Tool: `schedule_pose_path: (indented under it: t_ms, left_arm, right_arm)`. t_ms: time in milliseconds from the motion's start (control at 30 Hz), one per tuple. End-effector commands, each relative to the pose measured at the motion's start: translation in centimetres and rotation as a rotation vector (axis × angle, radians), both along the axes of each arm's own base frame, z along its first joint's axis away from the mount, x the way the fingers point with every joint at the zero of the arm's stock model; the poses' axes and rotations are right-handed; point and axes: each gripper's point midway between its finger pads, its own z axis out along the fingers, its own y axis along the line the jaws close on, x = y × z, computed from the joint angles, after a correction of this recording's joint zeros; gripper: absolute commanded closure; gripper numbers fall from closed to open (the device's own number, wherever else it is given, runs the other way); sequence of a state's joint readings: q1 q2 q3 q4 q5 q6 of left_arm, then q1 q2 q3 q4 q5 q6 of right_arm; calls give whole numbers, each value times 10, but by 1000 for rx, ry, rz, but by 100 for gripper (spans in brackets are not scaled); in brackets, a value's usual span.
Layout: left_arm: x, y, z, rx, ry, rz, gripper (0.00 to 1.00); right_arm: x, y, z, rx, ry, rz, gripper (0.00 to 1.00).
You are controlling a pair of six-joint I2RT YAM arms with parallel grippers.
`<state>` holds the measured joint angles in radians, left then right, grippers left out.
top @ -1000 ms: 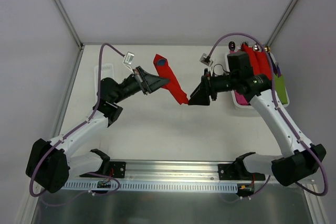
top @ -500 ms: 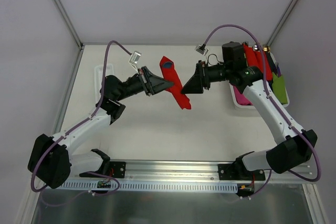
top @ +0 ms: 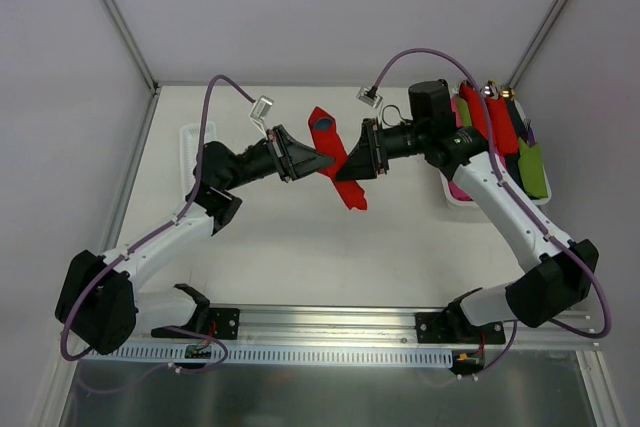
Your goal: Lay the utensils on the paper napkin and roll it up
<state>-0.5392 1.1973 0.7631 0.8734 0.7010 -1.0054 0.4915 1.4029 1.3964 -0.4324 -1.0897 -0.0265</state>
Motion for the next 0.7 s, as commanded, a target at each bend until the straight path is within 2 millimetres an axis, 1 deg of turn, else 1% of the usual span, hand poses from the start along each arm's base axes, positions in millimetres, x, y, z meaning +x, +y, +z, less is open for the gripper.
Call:
schedule_pose_path:
  t_ms: [0, 33, 133, 167, 200, 267, 300, 333, 367, 400, 433, 467, 500, 533, 567, 600, 633, 667]
  left_arm:
    - [-10, -3, 31, -57, -107, -38, 100]
    - [-10, -4, 31, -56, -104, -40, 100]
    - [-10, -5, 28, -55, -98, -46, 100]
    - [-9, -6, 28, -55, -95, -46, 100]
    - [-9, -6, 27, -52, -95, -45, 100]
    - [-8, -5, 25, -47, -94, -35, 100]
    - [-8, -5, 25, -44, -96, -26, 99]
    - [-4, -4, 21, -22, -90, -6, 94]
    - [-2, -4, 19, -12, -86, 10, 87]
    - [-4, 0, 22, -9, -103, 28, 79]
    - [1, 2, 23, 2, -124, 72, 56]
    - [5, 4, 15, 33, -97, 96, 46]
    - [5, 9, 18, 43, -106, 121, 38]
    - [12, 14, 17, 65, -112, 162, 29]
    - [14, 16, 13, 95, -85, 171, 11]
    - [14, 19, 13, 105, -87, 182, 3]
    - [17, 21, 14, 120, -100, 200, 3]
    - [19, 23, 13, 135, -97, 210, 1]
  right_arm:
    - [-1, 5, 2, 24, 3, 29, 65]
    - [-1, 5, 3, 27, 5, 32, 67]
    - [-1, 6, 6, 37, 19, 32, 84]
    - [-1, 6, 6, 37, 19, 32, 94]
    - [-1, 6, 5, 37, 21, 32, 99]
    - [-1, 3, 6, 39, 18, 24, 100]
    - [0, 1, 2, 35, 28, 17, 100]
    - [1, -1, 2, 34, 29, 8, 100]
    - [0, -5, 4, 37, 22, -1, 100]
    - [5, -11, -1, 32, 29, -23, 100]
    - [5, -16, -2, 32, 31, -34, 100]
    - [4, -22, 0, 35, 29, -48, 100]
    - [13, -34, -3, 32, 35, -86, 100]
    - [14, -42, -7, 27, 25, -94, 100]
    - [15, -49, -10, 14, 20, -109, 100]
    - [16, -67, -17, -24, 69, -157, 100]
    - [21, -77, -19, -43, -2, -164, 100]
    - [22, -87, -23, -63, -7, -176, 100]
